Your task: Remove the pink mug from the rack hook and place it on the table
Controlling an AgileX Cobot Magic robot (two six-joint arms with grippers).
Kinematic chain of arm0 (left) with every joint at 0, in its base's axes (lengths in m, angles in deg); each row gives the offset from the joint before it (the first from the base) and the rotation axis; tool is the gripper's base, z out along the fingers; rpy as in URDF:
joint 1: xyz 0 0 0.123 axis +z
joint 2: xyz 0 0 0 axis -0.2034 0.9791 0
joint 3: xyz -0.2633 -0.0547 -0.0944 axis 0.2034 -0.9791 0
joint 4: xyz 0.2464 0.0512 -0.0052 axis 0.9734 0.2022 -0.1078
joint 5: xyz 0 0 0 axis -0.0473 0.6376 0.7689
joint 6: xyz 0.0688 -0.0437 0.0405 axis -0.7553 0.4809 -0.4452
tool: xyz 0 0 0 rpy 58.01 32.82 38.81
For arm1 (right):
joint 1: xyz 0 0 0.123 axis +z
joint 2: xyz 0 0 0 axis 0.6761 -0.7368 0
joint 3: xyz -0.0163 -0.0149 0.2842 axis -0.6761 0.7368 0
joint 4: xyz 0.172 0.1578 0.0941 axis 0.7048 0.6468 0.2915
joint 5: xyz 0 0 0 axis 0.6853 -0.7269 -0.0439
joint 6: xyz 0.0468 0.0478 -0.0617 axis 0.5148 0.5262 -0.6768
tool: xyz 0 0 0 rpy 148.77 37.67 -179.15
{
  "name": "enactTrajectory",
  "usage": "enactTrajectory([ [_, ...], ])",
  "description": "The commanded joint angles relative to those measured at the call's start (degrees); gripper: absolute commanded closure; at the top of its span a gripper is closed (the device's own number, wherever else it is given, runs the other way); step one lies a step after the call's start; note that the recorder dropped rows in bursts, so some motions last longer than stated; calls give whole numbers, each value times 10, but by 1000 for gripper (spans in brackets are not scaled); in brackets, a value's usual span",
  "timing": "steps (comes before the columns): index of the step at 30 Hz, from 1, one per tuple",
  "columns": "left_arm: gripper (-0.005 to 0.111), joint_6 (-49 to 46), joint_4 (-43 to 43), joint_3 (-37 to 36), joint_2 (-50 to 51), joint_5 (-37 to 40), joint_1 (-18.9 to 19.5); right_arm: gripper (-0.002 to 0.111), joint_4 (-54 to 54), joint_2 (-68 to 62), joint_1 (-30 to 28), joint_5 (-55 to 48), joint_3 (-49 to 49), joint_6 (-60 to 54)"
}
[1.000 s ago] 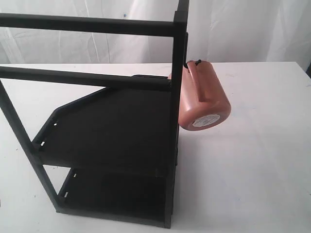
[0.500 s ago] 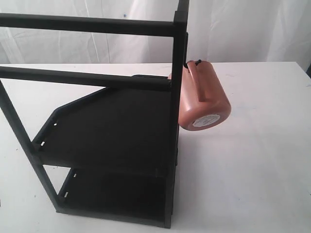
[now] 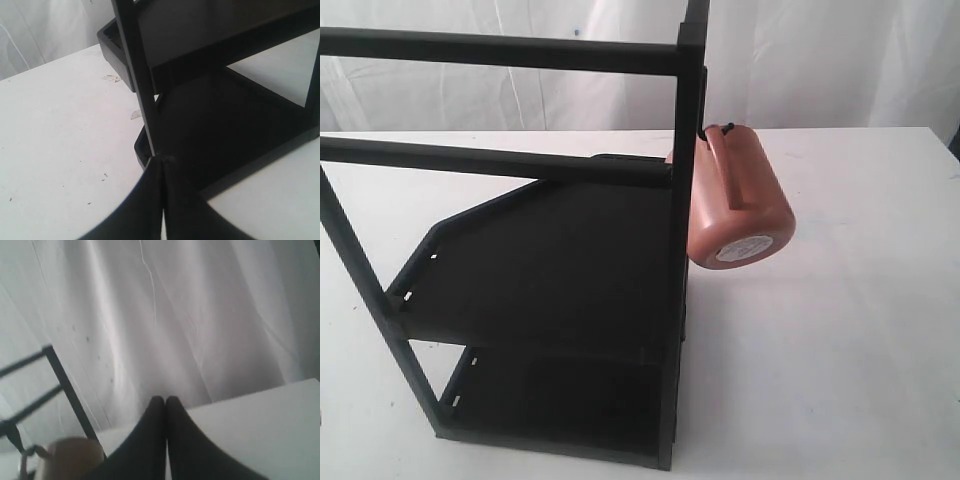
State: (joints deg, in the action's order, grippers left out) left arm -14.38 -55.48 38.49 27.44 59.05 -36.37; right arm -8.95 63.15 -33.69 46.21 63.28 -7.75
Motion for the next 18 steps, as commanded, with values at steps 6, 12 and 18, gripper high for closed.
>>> enactTrajectory([
  [6, 107, 3, -2, -2, -3, 0, 2, 102, 325, -216, 58, -190, -125, -470],
  [12, 107, 3, -2, -2, -3, 0, 2, 61, 524, -302, 89, -156, -129, -677],
  [18, 107, 3, -2, -2, -3, 0, 2, 47, 639, -379, 123, -143, -144, -832],
])
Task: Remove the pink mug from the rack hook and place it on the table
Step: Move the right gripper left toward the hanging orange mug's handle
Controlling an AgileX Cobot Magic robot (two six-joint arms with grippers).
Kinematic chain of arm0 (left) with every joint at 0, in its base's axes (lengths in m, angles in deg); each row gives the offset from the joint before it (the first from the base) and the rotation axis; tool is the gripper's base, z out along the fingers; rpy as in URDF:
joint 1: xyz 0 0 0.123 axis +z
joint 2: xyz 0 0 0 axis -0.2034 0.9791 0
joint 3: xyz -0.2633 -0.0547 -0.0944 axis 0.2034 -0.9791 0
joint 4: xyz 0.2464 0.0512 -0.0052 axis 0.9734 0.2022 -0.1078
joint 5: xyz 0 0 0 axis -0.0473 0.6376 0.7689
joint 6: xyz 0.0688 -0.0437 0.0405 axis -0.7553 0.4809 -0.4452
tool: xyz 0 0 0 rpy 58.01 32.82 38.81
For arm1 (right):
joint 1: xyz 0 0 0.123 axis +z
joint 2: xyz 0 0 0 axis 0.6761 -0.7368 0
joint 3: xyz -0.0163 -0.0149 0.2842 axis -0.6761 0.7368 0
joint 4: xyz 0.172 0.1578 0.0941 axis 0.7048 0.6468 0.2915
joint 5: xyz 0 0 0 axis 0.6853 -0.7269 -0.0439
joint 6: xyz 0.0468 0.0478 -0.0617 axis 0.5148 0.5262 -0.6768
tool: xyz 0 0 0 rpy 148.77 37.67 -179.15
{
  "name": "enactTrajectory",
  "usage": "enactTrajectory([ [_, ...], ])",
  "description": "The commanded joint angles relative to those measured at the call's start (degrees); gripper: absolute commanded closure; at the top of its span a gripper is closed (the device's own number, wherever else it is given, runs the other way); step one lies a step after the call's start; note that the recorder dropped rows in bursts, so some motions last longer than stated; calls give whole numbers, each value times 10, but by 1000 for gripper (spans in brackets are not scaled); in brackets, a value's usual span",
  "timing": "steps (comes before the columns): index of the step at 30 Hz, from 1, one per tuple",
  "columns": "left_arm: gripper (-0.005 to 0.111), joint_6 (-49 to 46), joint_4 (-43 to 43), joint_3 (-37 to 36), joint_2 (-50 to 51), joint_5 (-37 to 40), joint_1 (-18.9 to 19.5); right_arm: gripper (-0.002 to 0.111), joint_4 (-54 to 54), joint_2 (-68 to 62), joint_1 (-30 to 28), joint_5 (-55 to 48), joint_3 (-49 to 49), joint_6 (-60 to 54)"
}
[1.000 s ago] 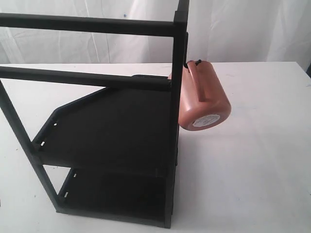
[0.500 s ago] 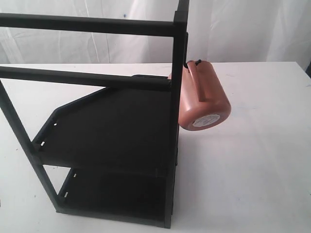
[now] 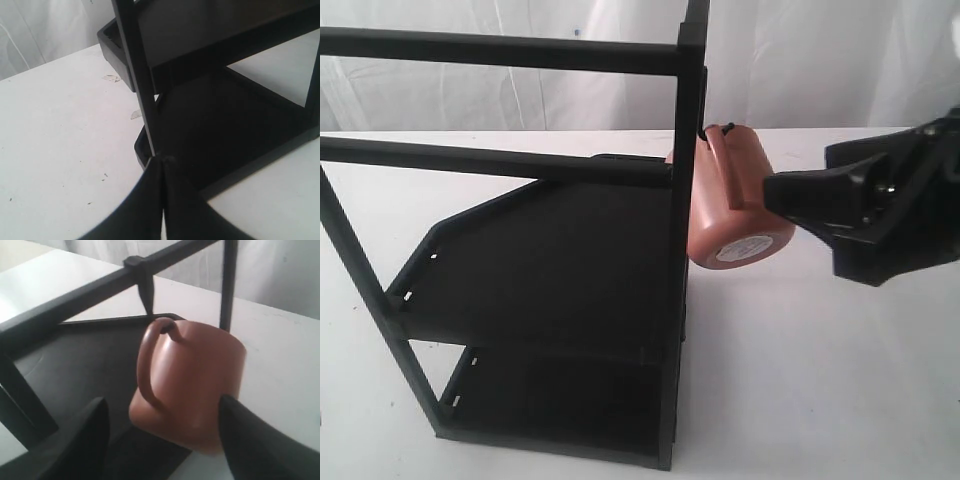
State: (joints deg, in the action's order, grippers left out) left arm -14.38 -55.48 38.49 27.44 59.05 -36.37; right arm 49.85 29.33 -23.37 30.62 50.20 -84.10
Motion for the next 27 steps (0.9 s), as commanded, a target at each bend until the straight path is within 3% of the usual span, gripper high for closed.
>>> enactTrajectory([
  [1, 107, 3, -2, -2, -3, 0, 2, 47, 51, -51, 27, 13, -16, -76],
  [9, 107, 3, -2, -2, -3, 0, 2, 47, 49, -93, 71, 77, -40, -93],
  [17, 107, 3, -2, -2, -3, 0, 2, 48, 51, -130, 71, 102, -40, -95],
  [27, 107, 3, -2, -2, -3, 0, 2, 64, 58, -135, 71, 121, -40, -107],
])
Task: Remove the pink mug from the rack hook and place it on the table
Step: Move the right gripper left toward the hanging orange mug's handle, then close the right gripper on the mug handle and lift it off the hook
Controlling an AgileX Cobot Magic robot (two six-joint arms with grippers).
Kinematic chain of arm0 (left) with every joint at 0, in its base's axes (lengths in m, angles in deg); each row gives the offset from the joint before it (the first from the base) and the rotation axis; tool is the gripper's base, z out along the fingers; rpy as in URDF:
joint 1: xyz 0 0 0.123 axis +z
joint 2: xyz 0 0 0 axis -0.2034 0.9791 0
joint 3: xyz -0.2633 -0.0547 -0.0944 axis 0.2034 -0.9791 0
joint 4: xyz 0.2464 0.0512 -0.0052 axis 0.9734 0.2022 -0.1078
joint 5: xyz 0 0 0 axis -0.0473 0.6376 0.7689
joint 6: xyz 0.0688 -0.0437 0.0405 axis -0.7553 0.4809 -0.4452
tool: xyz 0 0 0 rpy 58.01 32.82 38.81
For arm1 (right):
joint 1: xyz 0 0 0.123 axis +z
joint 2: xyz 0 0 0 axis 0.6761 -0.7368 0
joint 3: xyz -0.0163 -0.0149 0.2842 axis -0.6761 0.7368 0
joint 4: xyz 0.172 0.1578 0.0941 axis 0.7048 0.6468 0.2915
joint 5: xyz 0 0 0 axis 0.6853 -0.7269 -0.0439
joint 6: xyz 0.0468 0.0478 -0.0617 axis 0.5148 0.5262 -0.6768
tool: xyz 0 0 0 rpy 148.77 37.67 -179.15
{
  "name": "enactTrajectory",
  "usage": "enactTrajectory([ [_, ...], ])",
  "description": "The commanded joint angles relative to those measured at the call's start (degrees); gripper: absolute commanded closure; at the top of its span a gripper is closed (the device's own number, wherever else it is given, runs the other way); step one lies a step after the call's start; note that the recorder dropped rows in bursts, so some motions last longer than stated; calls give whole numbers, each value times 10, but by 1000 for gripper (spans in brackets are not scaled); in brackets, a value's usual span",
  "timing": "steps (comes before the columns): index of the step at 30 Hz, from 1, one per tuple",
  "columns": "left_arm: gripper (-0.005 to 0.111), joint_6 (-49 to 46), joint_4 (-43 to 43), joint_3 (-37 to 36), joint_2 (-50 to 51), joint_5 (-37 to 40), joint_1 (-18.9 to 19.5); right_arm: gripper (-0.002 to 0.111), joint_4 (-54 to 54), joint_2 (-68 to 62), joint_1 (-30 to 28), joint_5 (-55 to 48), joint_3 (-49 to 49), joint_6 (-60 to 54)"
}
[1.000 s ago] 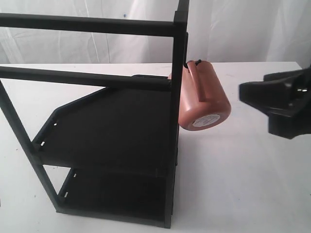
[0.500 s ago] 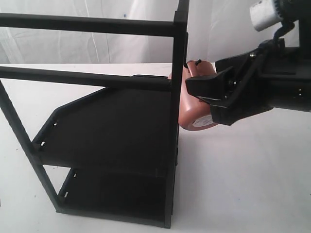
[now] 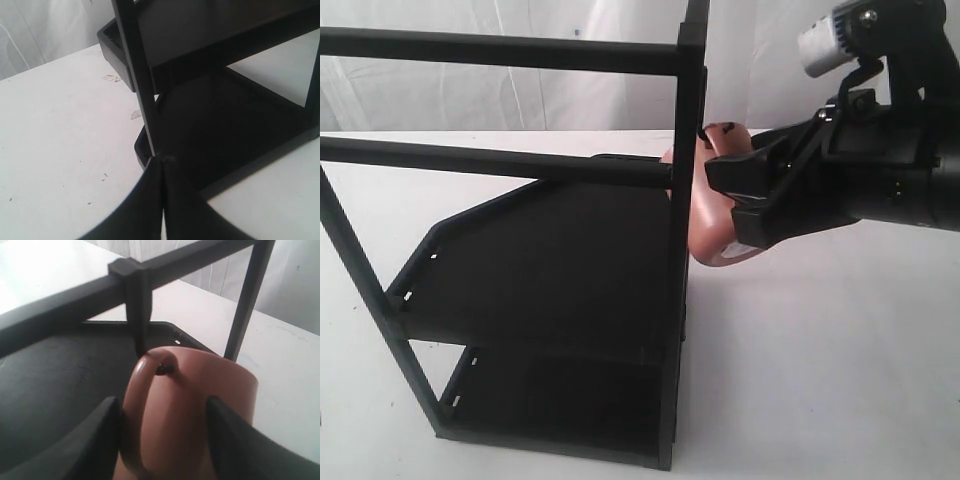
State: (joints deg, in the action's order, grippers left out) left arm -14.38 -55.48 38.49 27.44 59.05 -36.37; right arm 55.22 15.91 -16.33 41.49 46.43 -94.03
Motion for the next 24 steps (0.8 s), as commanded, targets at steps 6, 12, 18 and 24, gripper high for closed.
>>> enactTrajectory([
  [6, 107, 3, -2, -2, -3, 0, 2, 64, 6, -2, 1, -15, -12, -8],
  [12, 107, 3, -2, -2, -3, 0, 2, 61, 4, -7, 1, -15, -24, -8],
  [18, 107, 3, -2, -2, -3, 0, 2, 60, 12, -21, 1, -21, -29, -7],
  [24, 107, 3, -2, -2, -3, 0, 2, 61, 15, -29, 1, -19, -29, -5],
])
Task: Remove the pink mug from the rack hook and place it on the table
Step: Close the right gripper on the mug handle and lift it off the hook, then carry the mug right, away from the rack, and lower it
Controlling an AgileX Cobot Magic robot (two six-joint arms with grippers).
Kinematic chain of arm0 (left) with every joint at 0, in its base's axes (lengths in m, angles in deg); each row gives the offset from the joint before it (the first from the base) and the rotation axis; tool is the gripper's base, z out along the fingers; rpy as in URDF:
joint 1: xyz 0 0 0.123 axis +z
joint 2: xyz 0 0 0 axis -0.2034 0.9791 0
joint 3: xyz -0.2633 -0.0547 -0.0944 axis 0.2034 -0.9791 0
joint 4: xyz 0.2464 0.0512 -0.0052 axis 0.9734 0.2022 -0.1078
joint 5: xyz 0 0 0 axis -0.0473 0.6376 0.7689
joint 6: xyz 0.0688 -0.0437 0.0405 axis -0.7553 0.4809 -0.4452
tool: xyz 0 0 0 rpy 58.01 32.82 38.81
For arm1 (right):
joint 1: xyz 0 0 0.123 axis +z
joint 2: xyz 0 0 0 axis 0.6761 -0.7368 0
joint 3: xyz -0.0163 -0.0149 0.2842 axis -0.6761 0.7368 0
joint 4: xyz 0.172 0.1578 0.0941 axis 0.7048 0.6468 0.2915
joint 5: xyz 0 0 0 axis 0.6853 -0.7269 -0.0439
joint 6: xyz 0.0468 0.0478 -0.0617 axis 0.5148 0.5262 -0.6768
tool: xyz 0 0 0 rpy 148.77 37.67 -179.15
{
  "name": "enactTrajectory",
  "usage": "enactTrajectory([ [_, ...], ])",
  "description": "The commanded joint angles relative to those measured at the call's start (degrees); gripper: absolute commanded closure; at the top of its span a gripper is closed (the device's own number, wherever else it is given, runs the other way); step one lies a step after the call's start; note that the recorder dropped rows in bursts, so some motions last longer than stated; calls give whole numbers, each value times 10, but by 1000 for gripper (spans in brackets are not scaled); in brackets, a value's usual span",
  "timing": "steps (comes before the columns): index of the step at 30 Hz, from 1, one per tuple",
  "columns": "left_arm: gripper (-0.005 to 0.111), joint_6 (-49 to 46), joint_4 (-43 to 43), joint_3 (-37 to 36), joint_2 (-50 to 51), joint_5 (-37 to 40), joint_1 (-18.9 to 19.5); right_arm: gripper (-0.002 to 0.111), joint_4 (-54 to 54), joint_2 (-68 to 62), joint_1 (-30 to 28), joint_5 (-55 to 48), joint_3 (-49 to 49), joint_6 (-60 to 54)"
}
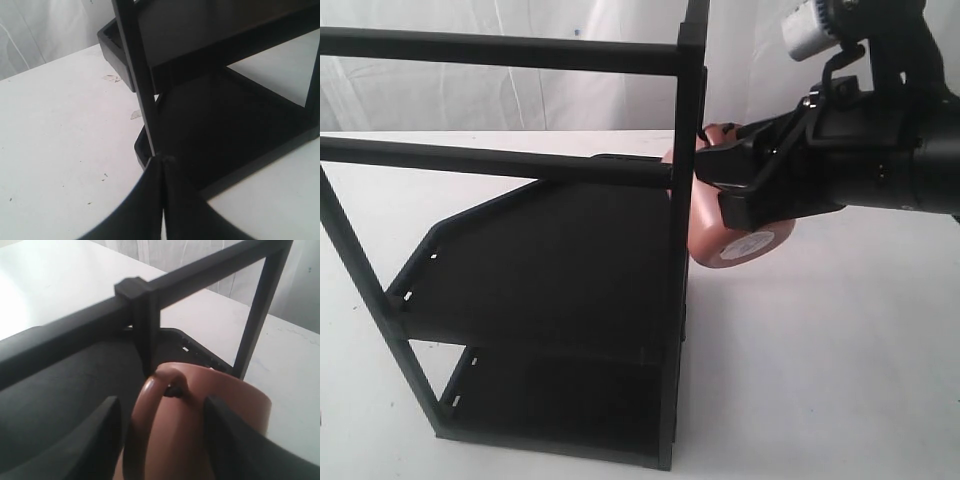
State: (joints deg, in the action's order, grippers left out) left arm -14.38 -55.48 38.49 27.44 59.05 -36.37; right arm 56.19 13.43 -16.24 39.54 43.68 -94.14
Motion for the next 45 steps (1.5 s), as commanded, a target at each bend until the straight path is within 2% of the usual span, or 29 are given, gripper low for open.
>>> enactTrajectory([
  [1, 107, 3, -2, -2, -3, 0, 2, 61, 5, -4, 0, 0, -1, -4],
  [3, 107, 3, -2, -2, -3, 0, 2, 68, 6, -4, 0, 4, -1, -4],
  [4, 107, 3, -2, -2, -3, 0, 2, 76, 6, -4, 0, 4, -1, -4],
  [6, 107, 3, -2, -2, -3, 0, 2, 85, 6, -4, 0, 4, -1, -4],
  [8, 107, 3, -2, -2, -3, 0, 2, 91, 6, -4, 0, 4, -1, -4],
  [14, 107, 3, -2, -2, -3, 0, 2, 92, 6, -4, 0, 4, -1, -4],
  [18, 107, 3, -2, -2, -3, 0, 2, 107, 6, 6, 0, 5, -1, -4],
  [40, 107, 3, -2, -2, -3, 0, 2, 108, -9, 31, -1, 83, 17, -4],
  [45, 107, 3, -2, -2, -3, 0, 2, 108, -9, 48, -29, 118, 51, -2],
])
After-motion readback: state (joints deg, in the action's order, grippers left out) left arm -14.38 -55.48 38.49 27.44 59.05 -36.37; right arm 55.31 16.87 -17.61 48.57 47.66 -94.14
